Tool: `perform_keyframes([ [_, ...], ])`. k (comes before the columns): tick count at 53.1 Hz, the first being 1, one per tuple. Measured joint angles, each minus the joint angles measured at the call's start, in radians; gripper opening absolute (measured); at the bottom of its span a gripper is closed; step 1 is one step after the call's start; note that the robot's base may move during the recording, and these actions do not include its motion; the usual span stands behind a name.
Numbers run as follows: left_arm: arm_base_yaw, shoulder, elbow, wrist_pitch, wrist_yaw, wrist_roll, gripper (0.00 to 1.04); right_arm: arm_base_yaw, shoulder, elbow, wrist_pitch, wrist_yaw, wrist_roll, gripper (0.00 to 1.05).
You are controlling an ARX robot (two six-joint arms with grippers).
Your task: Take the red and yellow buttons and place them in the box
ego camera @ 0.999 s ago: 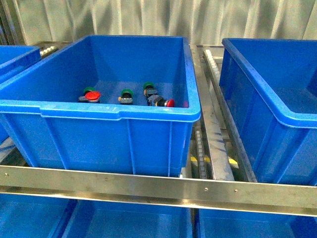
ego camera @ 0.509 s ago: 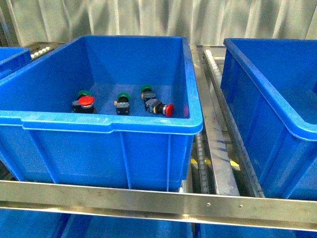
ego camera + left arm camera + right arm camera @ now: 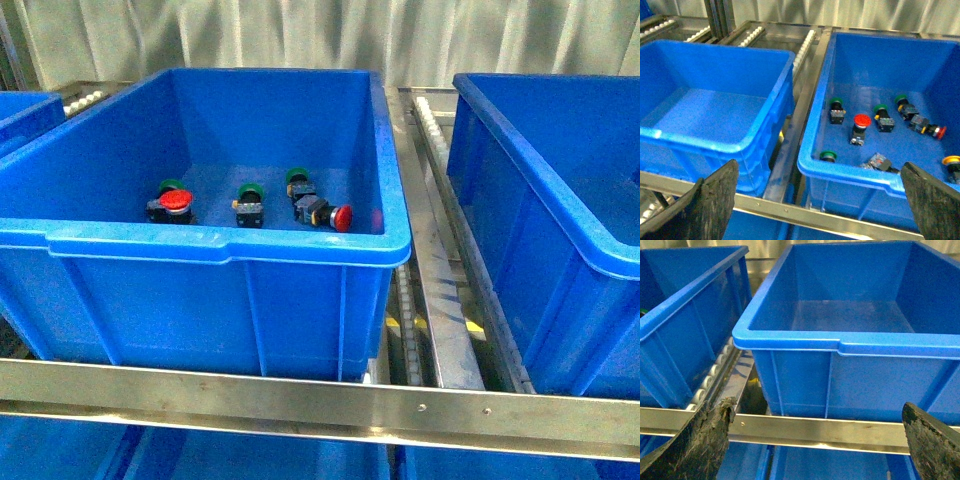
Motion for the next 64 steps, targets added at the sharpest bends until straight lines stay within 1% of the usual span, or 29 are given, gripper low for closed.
perform_keyframes([
  [4, -0.023, 0.131, 0.106, -0.003, -0.037, 0.024, 0.97, 0.0, 0.0, 0.0, 0.0, 0.0, 0.0, 0.99],
  [14, -0.106, 0.53, 0.432, -0.114, -0.159, 0.048, 0.97, 0.0, 0.0, 0.0, 0.0, 0.0, 0.0, 0.99],
  [19, -0.147, 0.682, 0.579, -0.177, -0.196, 0.048, 0.97, 0.0, 0.0, 0.0, 0.0, 0.0, 0.0, 0.99],
  [24, -0.182, 0.814, 0.726, -0.236, -0.209, 0.047, 0.97, 0.0, 0.0, 0.0, 0.0, 0.0, 0.0, 0.99],
  [33, -0.221, 1.029, 0.963, -0.347, -0.293, 0.042, 0.97, 0.0, 0.0, 0.0, 0.0, 0.0, 0.0, 0.99],
  [42, -0.229, 1.166, 1.083, -0.401, -0.311, 0.016, 0.97, 0.0, 0.0, 0.0, 0.0, 0.0, 0.0, 0.99],
  [57, -0.237, 1.281, 1.15, -0.406, -0.312, 0.0, 0.97, 0.0, 0.0, 0.0, 0.0, 0.0, 0.0, 0.99],
  [64, -0.245, 1.327, 1.182, -0.407, -0.299, -0.017, 0.97, 0.0, 0.0, 0.0, 0.0, 0.0, 0.0, 0.99],
])
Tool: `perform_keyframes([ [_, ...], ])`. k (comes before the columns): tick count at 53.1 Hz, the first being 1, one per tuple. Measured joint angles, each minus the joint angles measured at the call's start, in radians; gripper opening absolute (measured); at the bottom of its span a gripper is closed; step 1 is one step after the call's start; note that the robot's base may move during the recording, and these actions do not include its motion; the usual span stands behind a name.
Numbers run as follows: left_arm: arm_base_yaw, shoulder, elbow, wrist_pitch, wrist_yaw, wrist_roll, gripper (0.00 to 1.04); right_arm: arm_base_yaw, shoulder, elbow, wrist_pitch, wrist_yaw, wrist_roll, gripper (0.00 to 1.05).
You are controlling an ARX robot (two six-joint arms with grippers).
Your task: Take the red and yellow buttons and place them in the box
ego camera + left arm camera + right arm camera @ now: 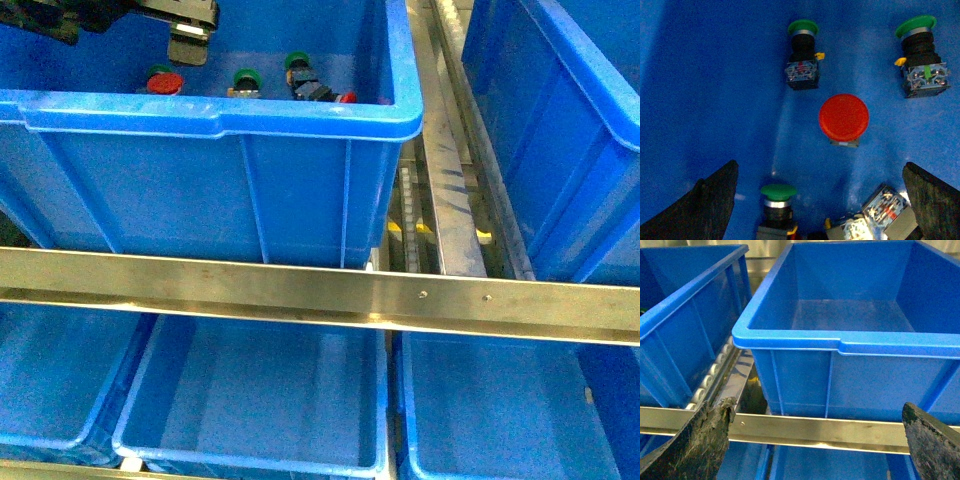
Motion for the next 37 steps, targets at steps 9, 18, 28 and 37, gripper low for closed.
perform_keyframes([
  [9, -0.002, 0.053, 0.053, -0.018, 0.0, -0.015, 0.97, 0.0, 0.0, 0.0, 0.0, 0.0, 0.0, 0.99],
  [18, 0.004, 0.103, 0.121, -0.039, -0.011, -0.033, 0.97, 0.0, 0.0, 0.0, 0.0, 0.0, 0.0, 0.99],
  [28, 0.013, 0.149, 0.197, -0.061, -0.008, -0.047, 0.97, 0.0, 0.0, 0.0, 0.0, 0.0, 0.0, 0.99],
  [37, 0.014, 0.178, 0.245, -0.084, -0.008, -0.051, 0.97, 0.0, 0.0, 0.0, 0.0, 0.0, 0.0, 0.99],
])
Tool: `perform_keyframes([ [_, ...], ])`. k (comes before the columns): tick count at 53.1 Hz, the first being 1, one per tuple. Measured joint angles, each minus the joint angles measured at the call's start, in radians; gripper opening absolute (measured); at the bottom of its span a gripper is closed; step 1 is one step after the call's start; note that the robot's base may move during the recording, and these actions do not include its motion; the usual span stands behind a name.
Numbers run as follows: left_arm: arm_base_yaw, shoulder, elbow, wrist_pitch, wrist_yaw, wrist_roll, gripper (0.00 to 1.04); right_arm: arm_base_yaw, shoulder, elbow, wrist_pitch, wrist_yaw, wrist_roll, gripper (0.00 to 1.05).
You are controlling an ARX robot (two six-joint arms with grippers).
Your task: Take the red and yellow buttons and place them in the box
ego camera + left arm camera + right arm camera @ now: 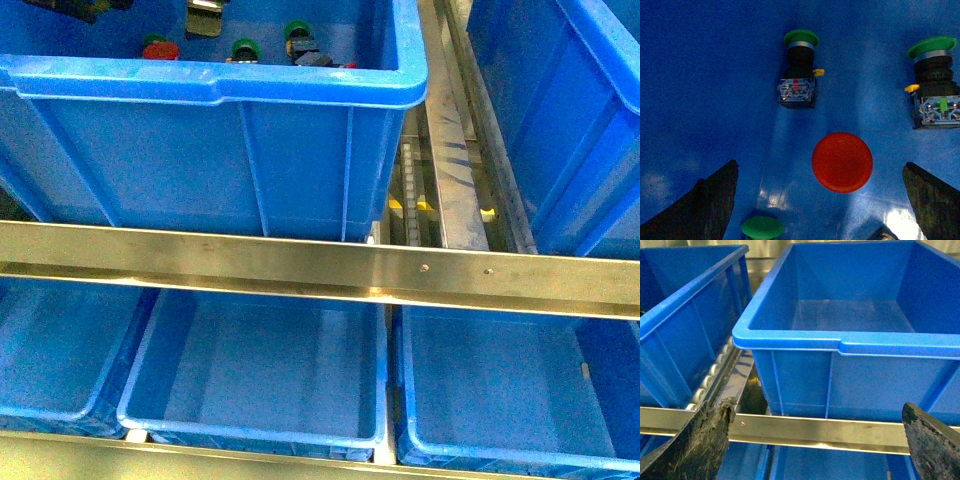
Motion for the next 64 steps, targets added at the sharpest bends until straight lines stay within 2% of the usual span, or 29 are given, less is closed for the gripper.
perform_keyframes([
  [41, -0.001, 0.182, 0.242, -0.146, 0.0, -0.045, 0.97, 0.0, 0.0, 0.0, 0.0, 0.0, 0.0, 0.99],
  [44, -0.002, 0.192, 0.246, -0.149, -0.008, -0.048, 0.88, 0.0, 0.0, 0.0, 0.0, 0.0, 0.0, 0.99],
  [56, -0.007, 0.2, 0.251, -0.119, -0.009, -0.045, 0.4, 0.0, 0.0, 0.0, 0.0, 0.0, 0.0, 0.99],
  [64, -0.008, 0.199, 0.236, -0.079, -0.002, -0.035, 0.34, 0.0, 0.0, 0.0, 0.0, 0.0, 0.0, 0.99],
])
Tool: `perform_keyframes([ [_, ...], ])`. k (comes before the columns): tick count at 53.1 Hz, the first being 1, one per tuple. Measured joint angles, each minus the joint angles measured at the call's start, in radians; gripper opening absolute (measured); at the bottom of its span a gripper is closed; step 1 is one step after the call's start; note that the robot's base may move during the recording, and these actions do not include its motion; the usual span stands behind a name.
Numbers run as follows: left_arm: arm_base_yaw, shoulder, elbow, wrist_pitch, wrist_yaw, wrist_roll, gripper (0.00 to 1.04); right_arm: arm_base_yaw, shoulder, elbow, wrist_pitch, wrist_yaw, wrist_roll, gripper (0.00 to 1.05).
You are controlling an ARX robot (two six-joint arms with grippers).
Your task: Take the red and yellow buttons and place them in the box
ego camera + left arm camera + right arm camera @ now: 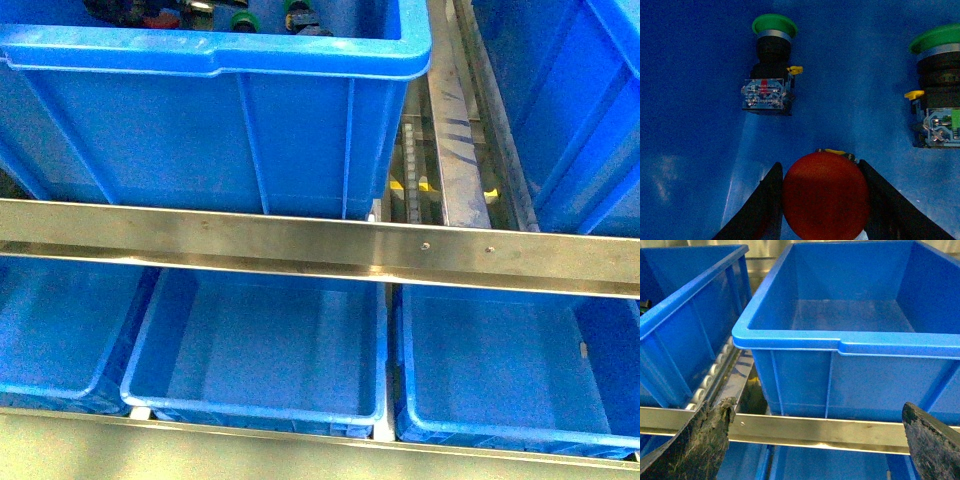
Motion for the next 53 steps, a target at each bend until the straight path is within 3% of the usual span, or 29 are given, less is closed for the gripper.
perform_keyframes([
  [7, -0.002, -0.039, -0.079, 0.07, 0.003, 0.005, 0.34, 0.0, 0.0, 0.0, 0.0, 0.0, 0.0, 0.99],
  [13, -0.006, -0.12, -0.196, 0.164, 0.063, -0.016, 0.34, 0.0, 0.0, 0.0, 0.0, 0.0, 0.0, 0.99],
  [29, -0.006, -0.596, -0.641, 0.569, 0.345, -0.135, 0.34, 0.0, 0.0, 0.0, 0.0, 0.0, 0.0, 0.99],
  [38, 0.029, -0.849, -0.937, 0.804, 0.559, -0.249, 0.34, 0.0, 0.0, 0.0, 0.0, 0.0, 0.0, 0.99],
  [49, 0.062, -0.953, -1.182, 0.981, 0.674, -0.412, 0.34, 0.0, 0.0, 0.0, 0.0, 0.0, 0.0, 0.99],
  [53, 0.061, -0.918, -1.227, 1.082, 0.789, -0.548, 0.34, 0.0, 0.0, 0.0, 0.0, 0.0, 0.0, 0.99],
])
